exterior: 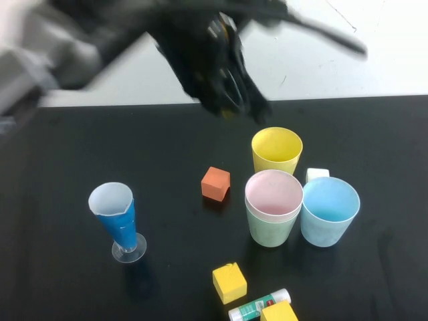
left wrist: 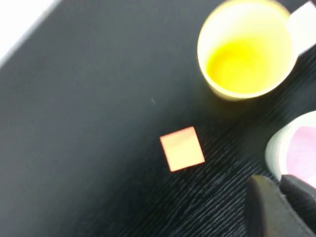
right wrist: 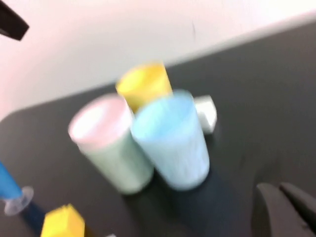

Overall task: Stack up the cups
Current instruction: Pick up the blue cup

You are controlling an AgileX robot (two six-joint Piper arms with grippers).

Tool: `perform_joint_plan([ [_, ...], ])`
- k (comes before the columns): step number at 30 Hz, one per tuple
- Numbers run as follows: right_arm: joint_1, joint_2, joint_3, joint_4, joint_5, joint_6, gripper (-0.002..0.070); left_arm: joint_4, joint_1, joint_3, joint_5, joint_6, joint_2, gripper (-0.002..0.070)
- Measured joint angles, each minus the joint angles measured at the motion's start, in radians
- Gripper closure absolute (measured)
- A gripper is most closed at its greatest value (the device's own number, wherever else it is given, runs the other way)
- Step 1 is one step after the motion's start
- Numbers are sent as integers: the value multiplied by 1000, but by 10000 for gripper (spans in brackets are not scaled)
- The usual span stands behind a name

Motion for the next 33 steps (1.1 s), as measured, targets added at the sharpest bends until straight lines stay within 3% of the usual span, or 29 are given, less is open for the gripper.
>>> perform_joint_plan([
  [6,0,227,-243,-169,48,-37,679,-25,0,128,-49,0,-249,671],
  [14,0,655,-659,-323,334,-205,679,-47,0,627,-276,-41,-638,673],
  [24,6,1011,-983,-359,651,-322,679,-117,0,1155,-507,-92,-1034,673],
  [33,191,1330,-1229,-515,790,-288,679,-117,0,1328,-598,-96,-1228,676],
])
